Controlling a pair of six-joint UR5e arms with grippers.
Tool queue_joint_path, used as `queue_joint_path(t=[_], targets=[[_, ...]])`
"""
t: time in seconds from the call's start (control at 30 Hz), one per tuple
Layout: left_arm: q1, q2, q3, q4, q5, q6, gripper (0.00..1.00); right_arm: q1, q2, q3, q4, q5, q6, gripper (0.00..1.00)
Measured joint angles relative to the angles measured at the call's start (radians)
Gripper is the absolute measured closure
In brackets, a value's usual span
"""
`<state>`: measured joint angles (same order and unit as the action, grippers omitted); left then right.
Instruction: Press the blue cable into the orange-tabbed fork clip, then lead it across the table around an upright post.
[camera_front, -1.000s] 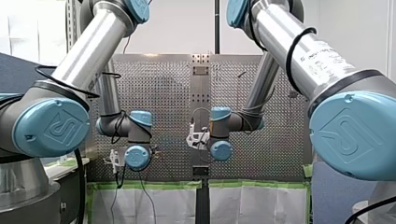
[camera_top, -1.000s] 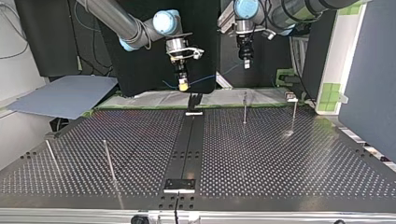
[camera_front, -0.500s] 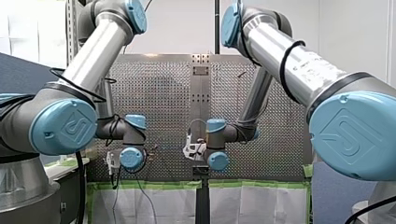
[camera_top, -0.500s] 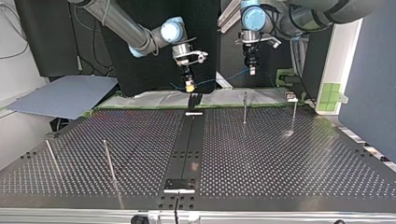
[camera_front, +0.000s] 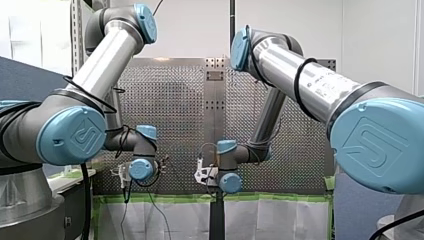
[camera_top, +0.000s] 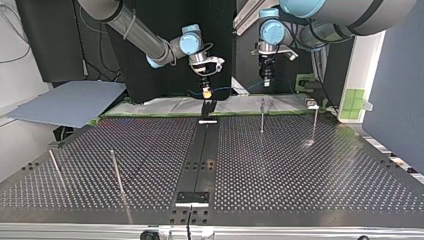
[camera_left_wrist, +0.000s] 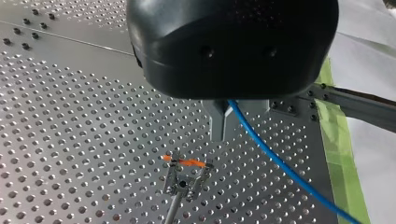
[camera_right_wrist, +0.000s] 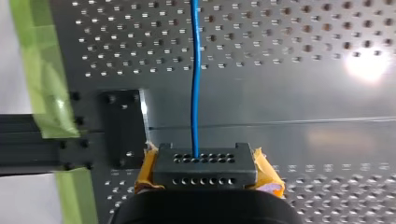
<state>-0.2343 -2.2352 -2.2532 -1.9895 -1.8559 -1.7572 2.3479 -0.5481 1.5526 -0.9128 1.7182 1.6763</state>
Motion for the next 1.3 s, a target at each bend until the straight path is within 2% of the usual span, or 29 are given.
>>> queue_joint_path(t=[0.13, 0.4, 0.7, 1.0, 1.3], targets=[[0.011, 0.000, 0.020, -0.030, 0.014, -0.006, 1.00, -0.010, 0.024, -0.030, 0.027, 0.000, -0.002, 1.00], [0.036, 0.000, 0.059, -0.080, 0.034, -0.009, 1.00, -0.022, 0.031, -0.063, 0.059, 0.000, -0.005, 1.00], [0.053, 0.000, 0.087, -0.118, 0.049, -0.009, 1.00, -0.019, 0.030, -0.112, 0.117, 0.004, -0.029, 1.00], [0.073, 0.000, 0.132, -0.187, 0.055, -0.006, 1.00, -0.016, 0.029, -0.123, 0.128, 0.006, -0.037, 1.00], [0.091, -0.024, 0.160, -0.213, 0.061, -0.006, 1.00, -0.022, 0.029, -0.123, 0.135, 0.009, -0.038, 1.00]])
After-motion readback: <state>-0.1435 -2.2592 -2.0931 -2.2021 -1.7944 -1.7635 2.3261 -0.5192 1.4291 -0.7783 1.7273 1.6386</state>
